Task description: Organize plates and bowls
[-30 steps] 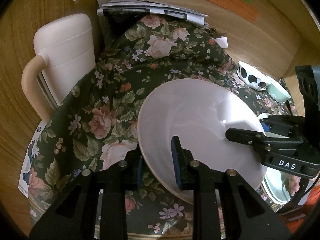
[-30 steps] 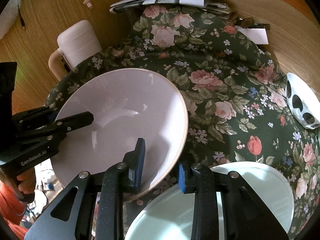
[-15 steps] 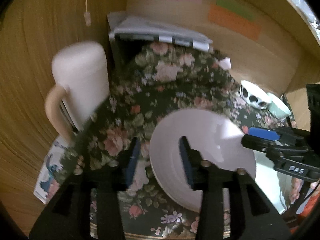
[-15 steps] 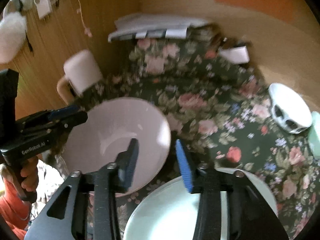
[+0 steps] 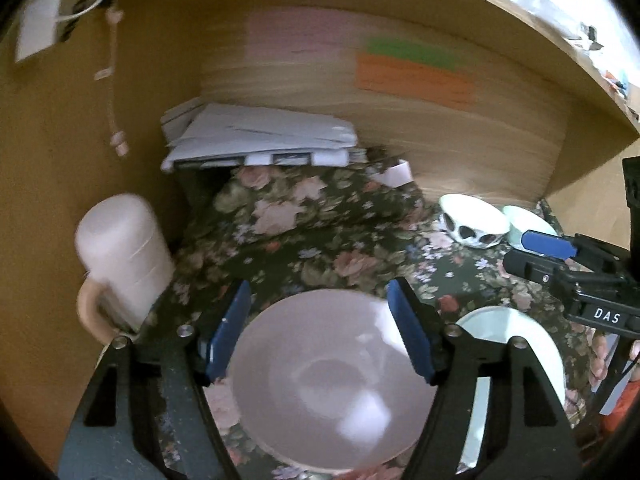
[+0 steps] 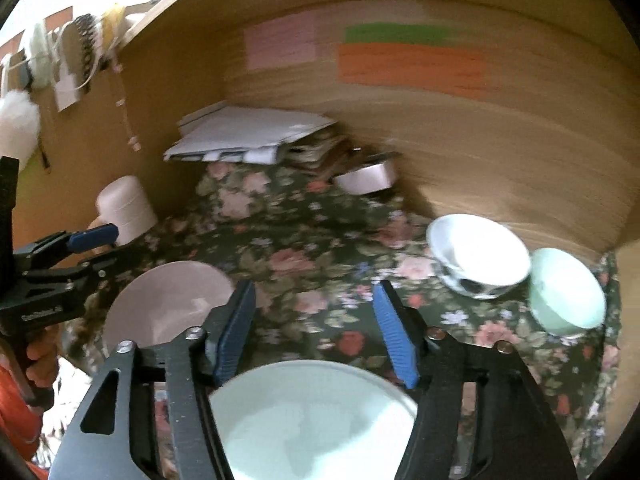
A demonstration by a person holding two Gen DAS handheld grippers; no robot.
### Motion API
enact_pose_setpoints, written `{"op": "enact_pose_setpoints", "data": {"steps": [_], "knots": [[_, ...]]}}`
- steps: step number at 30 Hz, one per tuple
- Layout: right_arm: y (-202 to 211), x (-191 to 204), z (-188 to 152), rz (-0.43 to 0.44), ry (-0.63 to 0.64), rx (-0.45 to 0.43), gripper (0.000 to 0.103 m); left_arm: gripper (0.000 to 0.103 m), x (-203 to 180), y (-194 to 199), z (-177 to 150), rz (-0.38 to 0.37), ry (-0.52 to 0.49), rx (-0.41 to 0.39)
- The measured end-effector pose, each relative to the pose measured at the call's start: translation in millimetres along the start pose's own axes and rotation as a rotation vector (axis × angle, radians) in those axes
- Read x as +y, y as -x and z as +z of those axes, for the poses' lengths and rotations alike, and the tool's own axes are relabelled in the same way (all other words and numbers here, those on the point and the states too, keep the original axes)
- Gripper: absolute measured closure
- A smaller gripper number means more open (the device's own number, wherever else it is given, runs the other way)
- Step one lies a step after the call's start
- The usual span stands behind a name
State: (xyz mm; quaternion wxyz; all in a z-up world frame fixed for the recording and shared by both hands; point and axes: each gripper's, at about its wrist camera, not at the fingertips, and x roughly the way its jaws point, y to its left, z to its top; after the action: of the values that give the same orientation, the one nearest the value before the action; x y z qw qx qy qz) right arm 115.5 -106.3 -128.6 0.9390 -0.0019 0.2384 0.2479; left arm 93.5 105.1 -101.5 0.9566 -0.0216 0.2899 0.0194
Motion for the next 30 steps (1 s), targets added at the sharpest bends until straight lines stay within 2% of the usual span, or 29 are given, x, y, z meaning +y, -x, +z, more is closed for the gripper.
{"op": "enact_pose_setpoints", "data": {"steps": [6,8,13,18,30], "knots": [[-0.3,-40.3,-4.6,-0.077,-0.067,0.007,0.041,0.030,-23.6,-23.5,15.2,-0.023,-0.027,0.033],[-3.0,-54.2,-7.1,-0.099,-0.094,0.015,0.041,0.018,-30.1,-31.2,18.6,-0.024,-0.036,0.042],[-12.2,-88.4,-10.6,-0.148,-0.155,0.036,0.041,0.018,-50.7,-51.4,29.3,-0.026,-0.091,0.041],[-28.1,-117.8,-7.1,-0.193,-0.212,0.057,0.041,0.018,-72.0,-76.7,43.1,-0.060,-0.129,0.069],[-72.1,-145.9,-11.4,-0.202,-0.307,0.119,0.041,0.018,-123.3,-140.6,72.2,-0.138,-0.169,0.139]]}}
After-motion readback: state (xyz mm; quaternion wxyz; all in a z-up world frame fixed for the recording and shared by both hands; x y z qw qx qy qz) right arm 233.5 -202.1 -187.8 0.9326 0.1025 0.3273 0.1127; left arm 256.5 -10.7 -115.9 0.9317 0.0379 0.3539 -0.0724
